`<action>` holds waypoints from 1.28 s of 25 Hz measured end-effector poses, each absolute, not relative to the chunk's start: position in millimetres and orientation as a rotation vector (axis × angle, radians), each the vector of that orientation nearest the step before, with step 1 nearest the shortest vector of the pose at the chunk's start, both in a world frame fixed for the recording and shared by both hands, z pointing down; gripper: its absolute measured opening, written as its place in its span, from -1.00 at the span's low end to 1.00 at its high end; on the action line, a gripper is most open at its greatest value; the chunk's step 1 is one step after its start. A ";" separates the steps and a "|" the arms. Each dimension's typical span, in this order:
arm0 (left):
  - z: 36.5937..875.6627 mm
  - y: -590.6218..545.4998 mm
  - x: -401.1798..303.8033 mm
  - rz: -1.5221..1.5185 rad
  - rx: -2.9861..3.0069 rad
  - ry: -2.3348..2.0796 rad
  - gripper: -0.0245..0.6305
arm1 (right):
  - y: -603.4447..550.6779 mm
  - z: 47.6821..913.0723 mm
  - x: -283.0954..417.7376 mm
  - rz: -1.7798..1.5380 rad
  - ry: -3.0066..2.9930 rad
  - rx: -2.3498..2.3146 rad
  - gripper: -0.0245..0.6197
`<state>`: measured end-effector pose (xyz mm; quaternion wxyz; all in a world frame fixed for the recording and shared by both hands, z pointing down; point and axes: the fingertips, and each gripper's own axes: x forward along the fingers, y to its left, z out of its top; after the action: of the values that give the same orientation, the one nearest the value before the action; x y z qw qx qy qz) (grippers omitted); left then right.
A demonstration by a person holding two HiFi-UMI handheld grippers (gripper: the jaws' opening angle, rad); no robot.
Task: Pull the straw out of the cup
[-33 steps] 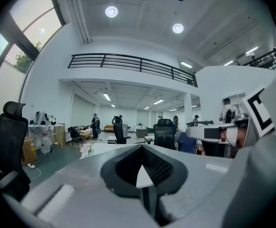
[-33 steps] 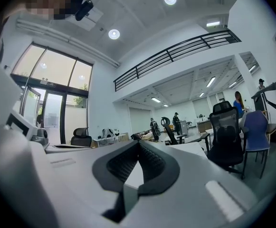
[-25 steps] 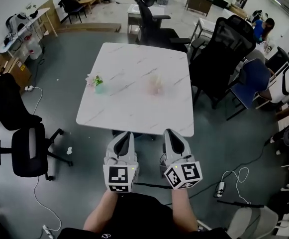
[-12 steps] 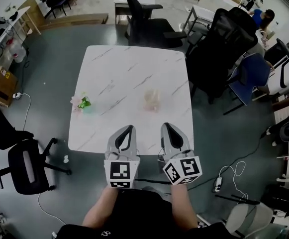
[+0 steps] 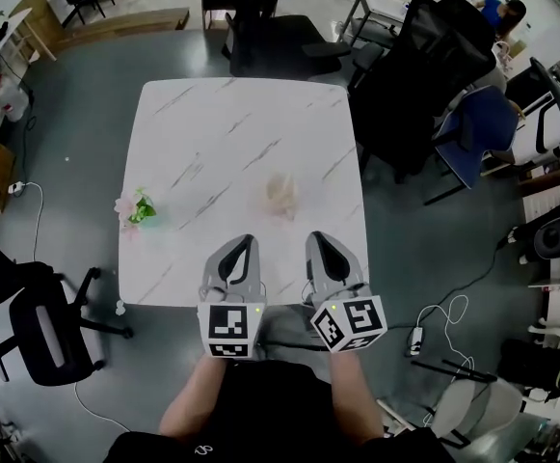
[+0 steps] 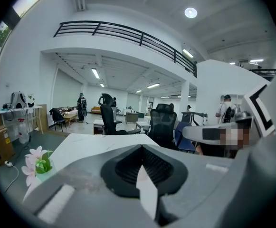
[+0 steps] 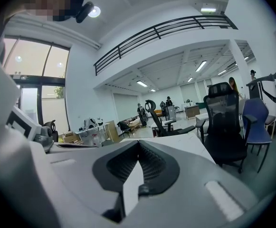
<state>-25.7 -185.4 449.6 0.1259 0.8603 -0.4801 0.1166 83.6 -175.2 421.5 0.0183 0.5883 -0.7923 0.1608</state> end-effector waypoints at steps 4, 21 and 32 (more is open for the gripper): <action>461.0 -196.7 -21.2 0.369 2.480 -1.394 -0.93 | -188.8 438.7 85.7 0.540 -2.434 1.805 -0.91; 504.2 -237.2 -7.3 0.488 2.370 -1.412 -0.92 | -259.3 497.7 85.9 0.676 -2.406 1.650 -0.78; 522.2 -260.7 5.9 0.525 2.335 -1.396 -0.92 | -298.8 533.8 91.6 0.750 -2.359 1.570 -0.56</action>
<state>5.9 -260.7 522.2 0.1845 0.8284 -0.4951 0.1861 91.6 -298.8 533.8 0.1048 0.5327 -0.8004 0.2544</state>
